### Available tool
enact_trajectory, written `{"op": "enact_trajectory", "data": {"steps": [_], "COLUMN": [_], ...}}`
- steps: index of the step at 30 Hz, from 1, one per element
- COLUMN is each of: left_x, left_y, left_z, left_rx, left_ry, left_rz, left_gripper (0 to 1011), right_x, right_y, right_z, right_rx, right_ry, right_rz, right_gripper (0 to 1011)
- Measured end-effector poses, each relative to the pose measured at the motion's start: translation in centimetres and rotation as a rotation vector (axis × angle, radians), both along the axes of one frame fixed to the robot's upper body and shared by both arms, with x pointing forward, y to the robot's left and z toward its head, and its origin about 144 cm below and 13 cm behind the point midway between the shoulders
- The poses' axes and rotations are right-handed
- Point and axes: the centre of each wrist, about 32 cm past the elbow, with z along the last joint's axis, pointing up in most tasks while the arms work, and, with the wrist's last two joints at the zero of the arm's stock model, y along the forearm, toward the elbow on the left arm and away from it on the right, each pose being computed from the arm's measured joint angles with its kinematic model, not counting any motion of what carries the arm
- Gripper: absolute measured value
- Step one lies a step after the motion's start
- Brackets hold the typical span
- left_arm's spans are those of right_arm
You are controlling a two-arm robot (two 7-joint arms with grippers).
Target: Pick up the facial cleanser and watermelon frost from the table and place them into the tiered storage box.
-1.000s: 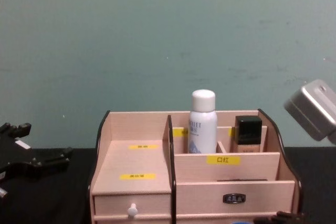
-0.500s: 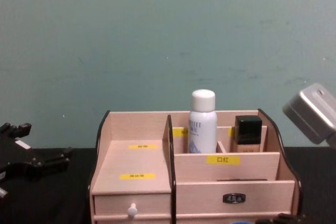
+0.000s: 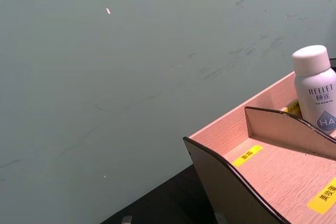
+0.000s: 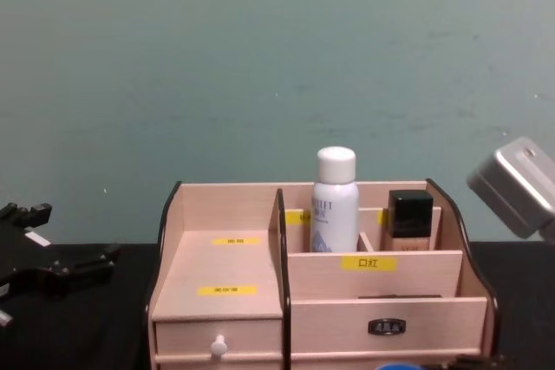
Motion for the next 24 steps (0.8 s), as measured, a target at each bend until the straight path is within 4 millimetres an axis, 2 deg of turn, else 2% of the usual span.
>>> {"op": "enact_trajectory", "data": {"steps": [8, 24], "left_x": [0.00, 0.00], "left_y": [0.00, 0.00], "left_z": [0.00, 0.00], "left_rx": [0.000, 0.000], "left_ry": [0.000, 0.000], "left_rz": [0.000, 0.000], "left_gripper": [1010, 1010], "right_x": [-0.02, -0.02], "right_y": [0.00, 0.02], "right_z": [0.00, 0.02], "right_rx": [0.000, 0.001], "right_ry": [0.000, 0.000], "right_rz": [0.000, 0.001], "right_gripper": [828, 737]}}
